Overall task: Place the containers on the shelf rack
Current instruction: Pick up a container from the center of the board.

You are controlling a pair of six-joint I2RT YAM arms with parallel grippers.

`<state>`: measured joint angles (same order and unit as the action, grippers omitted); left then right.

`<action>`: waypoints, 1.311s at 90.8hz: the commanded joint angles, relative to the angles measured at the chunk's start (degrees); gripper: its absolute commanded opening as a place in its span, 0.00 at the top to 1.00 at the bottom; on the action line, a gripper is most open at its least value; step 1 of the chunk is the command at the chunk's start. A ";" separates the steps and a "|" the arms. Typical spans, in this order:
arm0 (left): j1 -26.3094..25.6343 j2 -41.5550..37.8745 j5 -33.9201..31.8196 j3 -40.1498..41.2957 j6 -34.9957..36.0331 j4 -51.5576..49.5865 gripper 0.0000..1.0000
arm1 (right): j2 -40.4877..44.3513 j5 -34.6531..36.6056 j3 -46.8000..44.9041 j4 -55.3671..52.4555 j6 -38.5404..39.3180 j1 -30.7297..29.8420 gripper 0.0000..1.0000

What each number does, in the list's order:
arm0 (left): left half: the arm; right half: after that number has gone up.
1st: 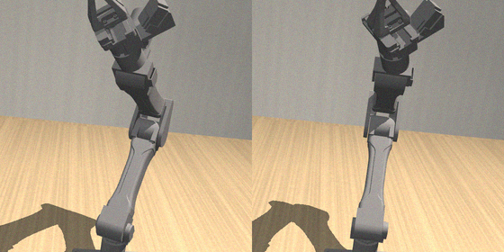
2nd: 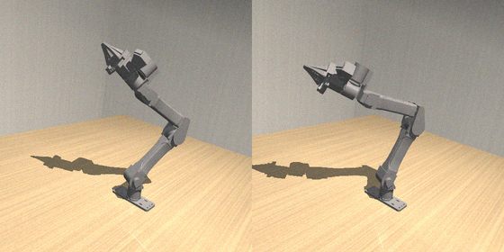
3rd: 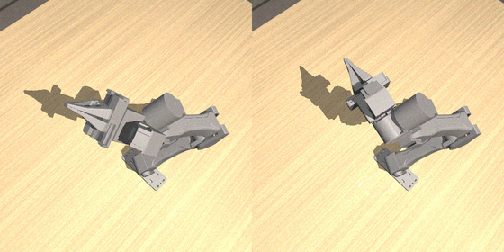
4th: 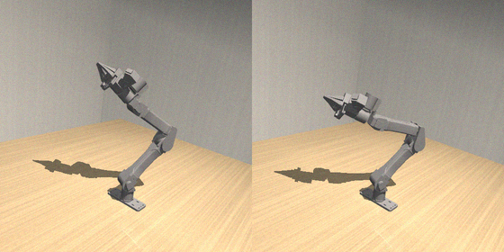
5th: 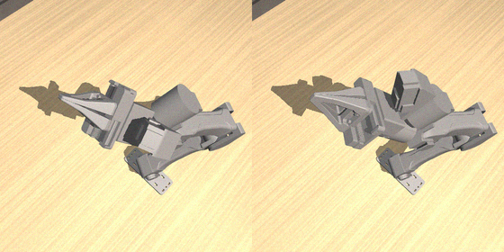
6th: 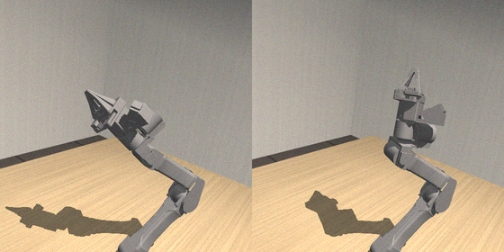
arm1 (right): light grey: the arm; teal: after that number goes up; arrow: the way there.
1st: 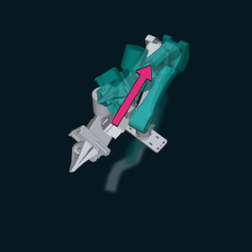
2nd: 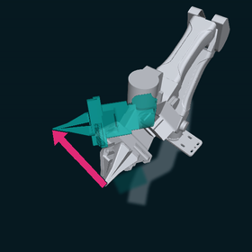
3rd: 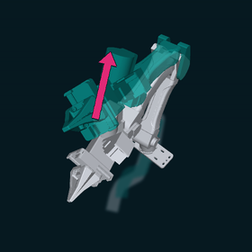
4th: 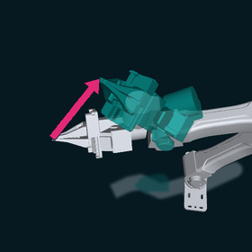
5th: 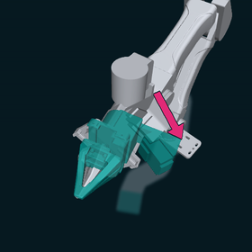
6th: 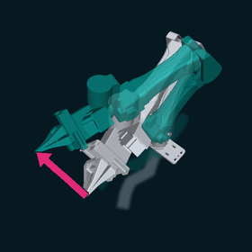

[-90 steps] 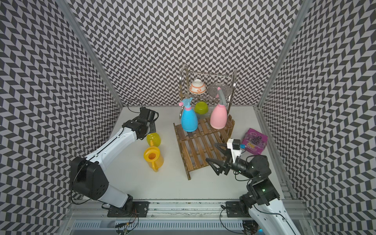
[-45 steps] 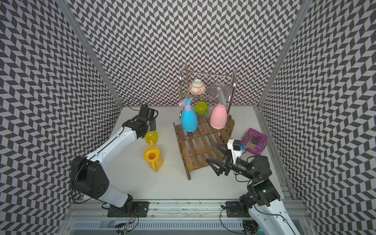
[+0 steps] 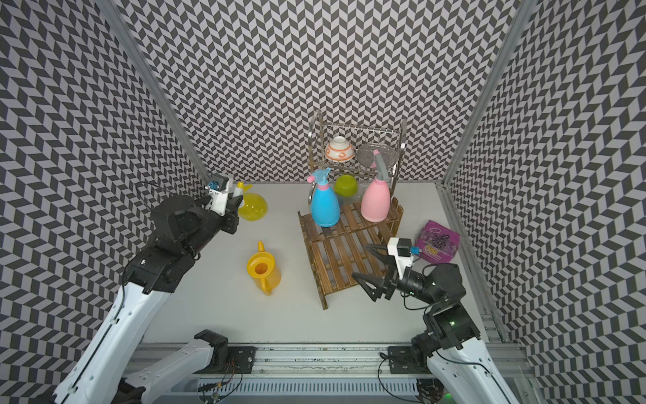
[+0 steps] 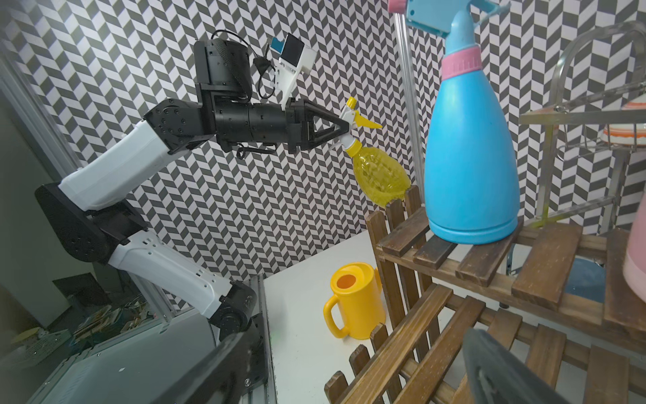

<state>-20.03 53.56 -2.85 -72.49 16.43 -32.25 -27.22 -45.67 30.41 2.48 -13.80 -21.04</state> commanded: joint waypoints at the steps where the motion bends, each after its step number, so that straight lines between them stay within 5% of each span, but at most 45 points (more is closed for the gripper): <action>1: -1.24 -3.94 12.61 -1.87 11.46 -9.46 1.00 | -1.21 -5.62 2.88 6.99 3.16 -0.24 0.00; 31: -8.13 -10.06 26.12 -5.12 16.83 -25.94 1.00 | -9.81 -11.50 9.44 3.04 13.69 -10.26 0.00; 53: -12.33 -9.22 34.82 -4.96 15.76 -27.88 1.00 | -19.44 -1.61 16.06 -2.04 19.42 -26.69 0.00; 78: -17.90 -5.59 35.61 -5.05 14.72 -27.79 1.00 | -29.60 11.97 24.66 -4.77 16.03 -33.07 0.07; 92: -21.37 -3.25 32.99 -5.32 14.51 -27.69 1.00 | -32.74 11.89 27.78 -5.14 15.23 -34.57 0.15; 119: -25.29 -1.09 28.93 -6.34 15.63 -28.44 1.00 | -35.50 11.92 29.39 -7.61 16.64 -37.23 0.47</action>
<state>-44.53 52.90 27.51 -76.75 31.48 -60.25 -62.17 -34.30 58.02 -4.86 2.22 -57.71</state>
